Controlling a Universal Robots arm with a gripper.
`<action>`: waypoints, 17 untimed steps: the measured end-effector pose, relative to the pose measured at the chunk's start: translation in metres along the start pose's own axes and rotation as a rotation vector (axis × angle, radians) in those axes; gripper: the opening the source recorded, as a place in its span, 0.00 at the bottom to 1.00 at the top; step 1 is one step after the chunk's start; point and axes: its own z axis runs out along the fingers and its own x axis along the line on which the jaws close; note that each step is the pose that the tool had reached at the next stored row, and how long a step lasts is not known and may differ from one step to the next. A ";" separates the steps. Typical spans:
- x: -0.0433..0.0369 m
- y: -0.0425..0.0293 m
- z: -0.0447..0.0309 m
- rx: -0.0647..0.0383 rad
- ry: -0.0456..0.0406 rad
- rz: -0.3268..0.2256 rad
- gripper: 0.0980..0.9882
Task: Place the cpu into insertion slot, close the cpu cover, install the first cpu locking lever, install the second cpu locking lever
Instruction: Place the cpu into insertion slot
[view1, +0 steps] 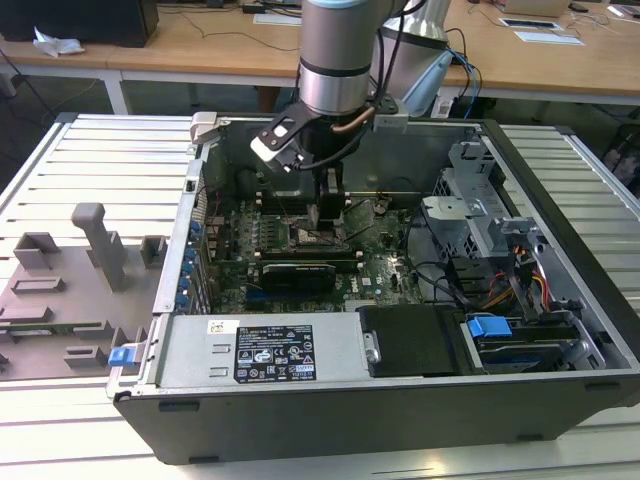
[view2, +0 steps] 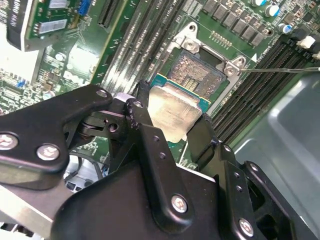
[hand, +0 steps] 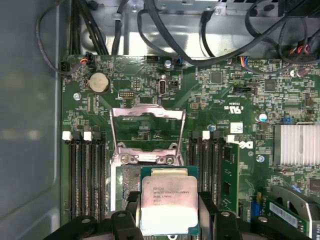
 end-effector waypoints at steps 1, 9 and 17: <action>0.0023 -0.0005 0.0008 0.000 0.0002 0.000 0.50; 0.0048 -0.0011 0.0061 0.000 0.0002 0.000 0.50; 0.0049 -0.0012 0.0108 0.000 0.0002 0.000 0.50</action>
